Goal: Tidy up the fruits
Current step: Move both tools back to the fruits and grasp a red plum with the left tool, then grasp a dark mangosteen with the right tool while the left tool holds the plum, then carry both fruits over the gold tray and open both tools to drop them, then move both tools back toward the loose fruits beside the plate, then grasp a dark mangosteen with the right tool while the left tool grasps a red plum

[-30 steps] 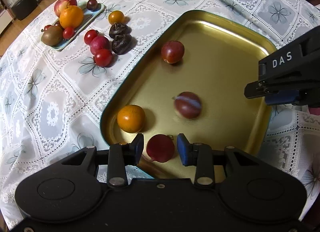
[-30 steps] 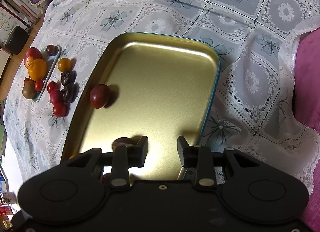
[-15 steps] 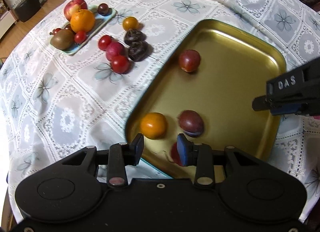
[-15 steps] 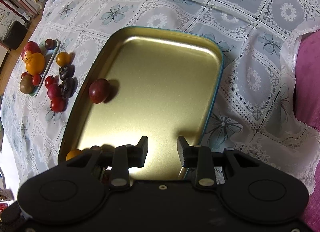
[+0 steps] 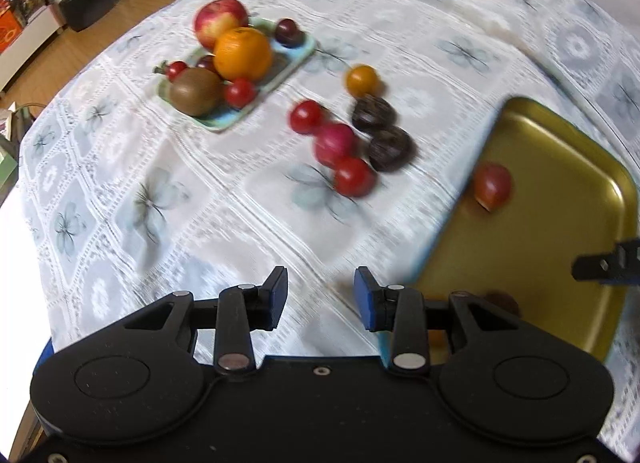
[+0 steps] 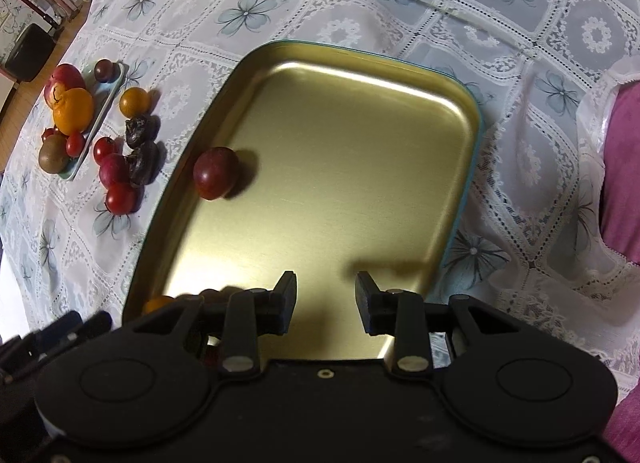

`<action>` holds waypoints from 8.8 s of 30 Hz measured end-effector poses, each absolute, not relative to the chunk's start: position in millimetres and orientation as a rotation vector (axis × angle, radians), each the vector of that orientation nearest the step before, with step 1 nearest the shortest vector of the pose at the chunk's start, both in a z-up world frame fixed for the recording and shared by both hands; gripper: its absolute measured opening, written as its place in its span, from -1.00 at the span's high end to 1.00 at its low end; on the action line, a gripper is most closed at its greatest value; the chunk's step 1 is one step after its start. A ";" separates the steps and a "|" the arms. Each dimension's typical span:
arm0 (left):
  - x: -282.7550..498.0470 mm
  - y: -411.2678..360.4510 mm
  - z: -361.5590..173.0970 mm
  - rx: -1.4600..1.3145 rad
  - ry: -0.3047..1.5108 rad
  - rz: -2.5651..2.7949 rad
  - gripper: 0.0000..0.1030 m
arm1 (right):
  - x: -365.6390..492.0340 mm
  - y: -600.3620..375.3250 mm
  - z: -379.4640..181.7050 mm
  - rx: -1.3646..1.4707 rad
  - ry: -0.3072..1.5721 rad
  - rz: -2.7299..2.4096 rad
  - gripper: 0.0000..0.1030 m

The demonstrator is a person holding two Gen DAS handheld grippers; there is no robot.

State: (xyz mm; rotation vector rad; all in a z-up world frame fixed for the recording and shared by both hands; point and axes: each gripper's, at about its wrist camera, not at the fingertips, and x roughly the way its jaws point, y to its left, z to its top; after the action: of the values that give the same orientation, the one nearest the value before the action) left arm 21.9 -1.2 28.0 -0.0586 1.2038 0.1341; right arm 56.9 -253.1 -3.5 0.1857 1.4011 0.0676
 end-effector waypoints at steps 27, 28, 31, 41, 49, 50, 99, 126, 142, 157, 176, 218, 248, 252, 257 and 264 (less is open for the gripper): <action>119.7 9.3 -30.0 -0.176 1.294 0.035 0.10 | 132.3 -167.4 12.9 0.098 1.359 0.196 0.33; 122.0 9.4 -32.4 -0.183 1.301 0.037 0.10 | 133.2 -167.2 12.1 0.096 1.359 0.196 0.33; 128.0 9.3 -37.8 -0.186 1.318 0.036 0.13 | 135.9 -165.5 7.7 0.093 1.364 0.194 0.33; 110.1 31.2 -13.0 -0.225 1.226 0.045 0.19 | 143.8 -151.9 -1.0 0.070 1.378 0.193 0.32; 95.4 55.7 -3.3 -0.256 1.191 0.123 0.19 | 156.6 -109.2 -10.8 0.061 1.399 0.270 0.32; 94.8 58.4 -2.6 -0.263 1.188 0.132 0.19 | 159.4 -102.8 -14.2 0.061 1.411 0.282 0.32; 37.4 -73.4 48.9 -0.045 1.095 -0.069 0.19 | 86.3 -276.1 31.3 0.262 1.259 -0.040 0.52; 33.3 -158.0 24.1 0.058 1.218 -0.069 0.17 | 81.3 -355.1 16.1 0.407 1.282 -0.016 0.78; 39.5 -115.5 26.8 0.020 1.197 0.009 0.16 | 79.0 -336.1 9.4 0.377 1.303 0.016 0.59; 83.1 -15.3 41.2 -0.050 1.157 0.187 0.09 | 83.1 -317.5 -0.7 0.320 1.327 0.027 0.52; 101.5 55.9 4.6 -0.223 1.149 0.317 0.09 | 110.5 -226.3 3.0 0.234 1.338 0.149 0.42; 88.1 93.5 0.0 -0.344 1.131 0.382 0.09 | 208.8 -44.2 -57.6 0.009 1.305 0.214 0.08; 125.8 27.2 -20.5 -0.237 1.137 0.118 0.08 | 161.0 -132.8 1.0 0.098 1.208 0.301 0.09; 130.8 24.5 -28.4 -0.252 1.150 0.116 -0.10 | 151.0 -147.4 6.3 0.125 1.191 0.291 0.09; 138.3 22.2 -39.9 -0.269 1.195 0.117 -0.08 | 138.6 -166.3 7.8 0.174 1.196 0.279 0.09; 133.4 8.9 -36.1 -0.216 1.173 0.133 0.08 | 116.6 -198.1 8.1 0.239 1.221 0.232 0.09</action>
State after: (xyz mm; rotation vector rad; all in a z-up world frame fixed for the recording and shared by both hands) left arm 133.4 8.9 -36.1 -0.2156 1.1728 0.1328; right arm 116.6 -198.1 8.1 0.2390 1.2209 0.2318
